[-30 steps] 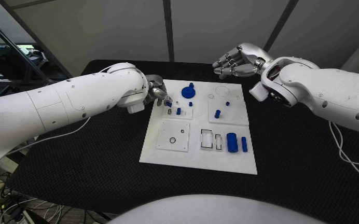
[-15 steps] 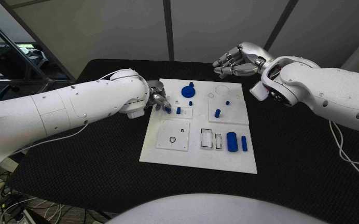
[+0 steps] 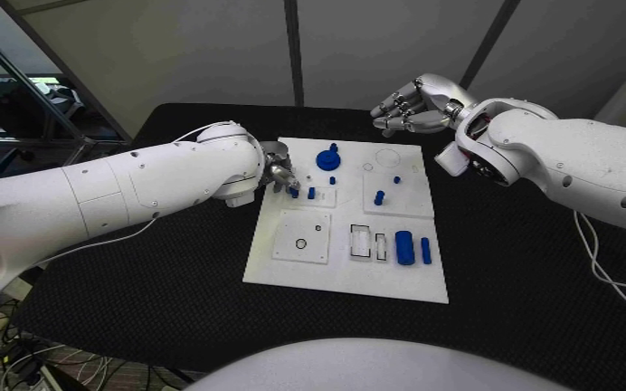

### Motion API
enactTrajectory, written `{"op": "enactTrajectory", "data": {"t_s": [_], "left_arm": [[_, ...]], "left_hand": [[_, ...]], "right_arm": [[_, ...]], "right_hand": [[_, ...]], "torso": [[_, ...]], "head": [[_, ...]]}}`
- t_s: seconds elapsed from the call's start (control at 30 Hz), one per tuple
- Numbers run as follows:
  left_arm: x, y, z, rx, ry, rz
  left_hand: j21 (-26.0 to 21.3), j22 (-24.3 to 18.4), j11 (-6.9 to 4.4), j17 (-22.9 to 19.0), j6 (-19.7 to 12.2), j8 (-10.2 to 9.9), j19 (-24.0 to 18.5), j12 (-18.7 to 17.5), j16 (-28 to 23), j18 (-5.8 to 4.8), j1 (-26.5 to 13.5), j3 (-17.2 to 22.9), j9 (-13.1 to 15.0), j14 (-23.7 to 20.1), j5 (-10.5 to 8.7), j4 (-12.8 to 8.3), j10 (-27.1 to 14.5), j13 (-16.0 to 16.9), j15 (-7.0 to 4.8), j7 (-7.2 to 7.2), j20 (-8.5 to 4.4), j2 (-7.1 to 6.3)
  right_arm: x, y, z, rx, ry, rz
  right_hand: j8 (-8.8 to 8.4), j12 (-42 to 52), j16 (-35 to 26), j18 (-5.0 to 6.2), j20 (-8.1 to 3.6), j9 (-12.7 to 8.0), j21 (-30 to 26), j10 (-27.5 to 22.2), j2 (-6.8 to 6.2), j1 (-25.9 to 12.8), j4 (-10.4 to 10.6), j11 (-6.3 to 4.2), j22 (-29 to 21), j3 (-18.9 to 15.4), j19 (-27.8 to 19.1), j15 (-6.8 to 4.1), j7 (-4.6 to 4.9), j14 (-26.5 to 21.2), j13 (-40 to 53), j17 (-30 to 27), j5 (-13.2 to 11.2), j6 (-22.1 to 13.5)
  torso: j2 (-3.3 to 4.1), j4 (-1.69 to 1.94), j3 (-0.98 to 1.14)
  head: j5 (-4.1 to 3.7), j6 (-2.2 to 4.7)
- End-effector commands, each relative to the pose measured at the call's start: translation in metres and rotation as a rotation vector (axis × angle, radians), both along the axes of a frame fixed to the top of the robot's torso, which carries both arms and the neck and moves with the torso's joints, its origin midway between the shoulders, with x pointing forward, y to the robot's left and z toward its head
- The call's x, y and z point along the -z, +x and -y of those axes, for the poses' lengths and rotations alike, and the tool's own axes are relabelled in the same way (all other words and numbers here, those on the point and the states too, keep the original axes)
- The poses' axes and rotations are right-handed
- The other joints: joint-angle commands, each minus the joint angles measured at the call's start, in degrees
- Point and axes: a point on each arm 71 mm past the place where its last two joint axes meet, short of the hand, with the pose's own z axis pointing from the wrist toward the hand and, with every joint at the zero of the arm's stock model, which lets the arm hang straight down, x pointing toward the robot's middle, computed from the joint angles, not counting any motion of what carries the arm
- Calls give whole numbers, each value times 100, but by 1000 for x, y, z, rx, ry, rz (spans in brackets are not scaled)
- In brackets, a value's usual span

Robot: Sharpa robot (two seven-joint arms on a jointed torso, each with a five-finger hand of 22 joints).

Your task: Assemble the parts on the task board

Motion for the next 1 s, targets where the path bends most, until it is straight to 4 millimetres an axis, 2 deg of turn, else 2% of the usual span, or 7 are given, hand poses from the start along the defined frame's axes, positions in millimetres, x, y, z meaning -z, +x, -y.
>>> {"op": "enactTrajectory", "data": {"t_s": [0.03,0.4,0.77,1.0], "left_arm": [[-1,1,-1,2,20,20],[1,0,-2,28,52,1],[1,-1,-1,41,60,-10],[1,-2,1,45,57,-8]], "left_hand": [[22,732,-153,1198,27,37,76,14,33,-129,-8,562,-3,498,27,-528,189,6,-30,3,-26,71],[26,737,-159,1198,30,54,79,58,33,-130,-17,578,10,499,59,-551,221,63,-34,-2,-29,56],[19,737,-167,1197,41,87,78,151,32,-129,-48,605,36,498,150,-580,291,182,-42,-12,-37,31],[22,740,-169,1198,44,93,80,171,33,-129,-53,608,40,499,164,-584,306,209,-43,-14,-38,26]], "right_arm": [[-1,0,-1,-11,3,5],[-1,0,-1,-12,3,3],[-1,0,-1,-14,3,2],[0,1,-1,-12,2,1]], "right_hand": [[25,22,-36,17,-6,4,-37,37,17,27,-9,-12,-10,40,45,8,-6,39,-9,-5,35,37],[25,22,-36,17,-6,4,-37,37,17,27,-9,-12,-10,40,45,8,-6,39,-9,-5,35,37],[25,22,-36,17,-6,4,-37,37,17,27,-9,-12,-10,40,45,8,-6,39,-9,-5,35,37],[25,22,-36,17,-6,4,-37,37,17,27,-9,-12,-10,40,45,8,-6,39,-9,-5,35,37]], "torso": [[0,2,1],[-5,9,1],[-3,-6,-1],[-10,7,2]], "head": [[-1,-11],[-13,-82],[5,-82],[-14,-94]]}}
